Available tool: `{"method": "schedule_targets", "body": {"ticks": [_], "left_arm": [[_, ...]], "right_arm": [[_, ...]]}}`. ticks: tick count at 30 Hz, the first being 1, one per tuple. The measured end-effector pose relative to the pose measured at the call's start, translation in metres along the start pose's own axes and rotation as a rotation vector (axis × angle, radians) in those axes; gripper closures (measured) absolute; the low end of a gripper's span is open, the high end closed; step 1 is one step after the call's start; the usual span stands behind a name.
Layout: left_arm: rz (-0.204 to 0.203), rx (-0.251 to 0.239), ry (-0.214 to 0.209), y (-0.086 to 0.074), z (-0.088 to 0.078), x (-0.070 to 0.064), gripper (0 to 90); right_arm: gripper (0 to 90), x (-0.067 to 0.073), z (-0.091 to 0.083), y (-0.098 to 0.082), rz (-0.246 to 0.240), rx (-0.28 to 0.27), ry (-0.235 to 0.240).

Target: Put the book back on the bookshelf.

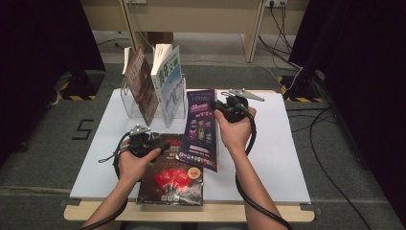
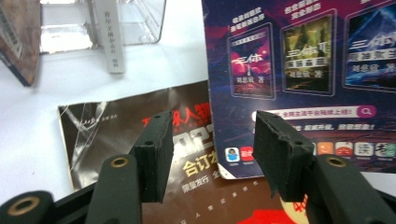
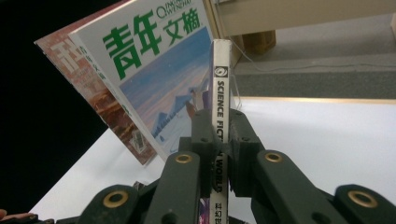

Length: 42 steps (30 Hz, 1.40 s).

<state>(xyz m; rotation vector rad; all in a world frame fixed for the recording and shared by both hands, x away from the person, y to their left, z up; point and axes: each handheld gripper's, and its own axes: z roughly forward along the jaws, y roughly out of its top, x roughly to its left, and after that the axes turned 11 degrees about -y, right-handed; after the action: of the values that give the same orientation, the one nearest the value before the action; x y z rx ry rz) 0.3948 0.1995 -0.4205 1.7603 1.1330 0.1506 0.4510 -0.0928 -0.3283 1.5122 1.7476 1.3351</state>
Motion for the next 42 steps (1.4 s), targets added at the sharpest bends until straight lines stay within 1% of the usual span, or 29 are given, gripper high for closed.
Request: {"method": "schedule_targets", "body": {"ticks": [4, 9, 10, 13, 14, 22, 24, 29, 32, 36, 41, 42], "left_arm": [[0.010, -0.010, -0.005, 0.003, 0.000, -0.003, 46.7], [0.025, -0.036, -0.017, 0.010, -0.001, -0.008, 46.3], [0.032, -0.044, -0.019, 0.012, -0.001, -0.010, 46.2], [0.034, -0.050, -0.028, 0.016, -0.001, -0.013, 46.1], [0.041, -0.056, -0.034, 0.019, -0.001, -0.016, 46.0], [0.057, -0.067, -0.054, 0.031, 0.001, -0.026, 45.7], [0.060, -0.071, -0.062, 0.035, 0.001, -0.029, 45.6], [0.069, -0.085, -0.072, 0.041, 0.004, -0.036, 44.6], [0.074, -0.098, -0.078, 0.046, 0.006, -0.040, 43.8], [0.077, -0.099, -0.082, 0.049, 0.008, -0.044, 43.3], [0.085, -0.107, -0.097, 0.055, 0.011, -0.051, 42.8], [0.085, -0.110, -0.101, 0.057, 0.011, -0.053, 42.6]], "right_arm": [[83.5, 0.004, -0.001, 0.004, -0.001, -0.015, -0.004], [83.5, 0.007, -0.003, 0.008, 0.001, -0.034, -0.005], [83.5, 0.008, -0.004, 0.011, -0.003, -0.044, -0.008], [83.5, 0.010, -0.004, 0.013, -0.004, -0.047, -0.006], [83.5, 0.012, -0.004, 0.014, -0.008, -0.052, -0.008], [83.4, 0.017, -0.002, 0.017, -0.015, -0.058, -0.008], [83.5, 0.018, -0.002, 0.018, -0.008, -0.063, -0.006], [83.5, 0.021, -0.001, 0.020, -0.017, -0.081, -0.010], [83.4, 0.025, 0.000, 0.023, -0.022, -0.086, -0.013], [83.4, 0.029, 0.000, 0.025, -0.025, -0.093, -0.015], [83.4, 0.033, 0.001, 0.027, -0.030, -0.098, -0.014], [83.4, 0.035, 0.001, 0.027, -0.024, -0.098, -0.012]]}}
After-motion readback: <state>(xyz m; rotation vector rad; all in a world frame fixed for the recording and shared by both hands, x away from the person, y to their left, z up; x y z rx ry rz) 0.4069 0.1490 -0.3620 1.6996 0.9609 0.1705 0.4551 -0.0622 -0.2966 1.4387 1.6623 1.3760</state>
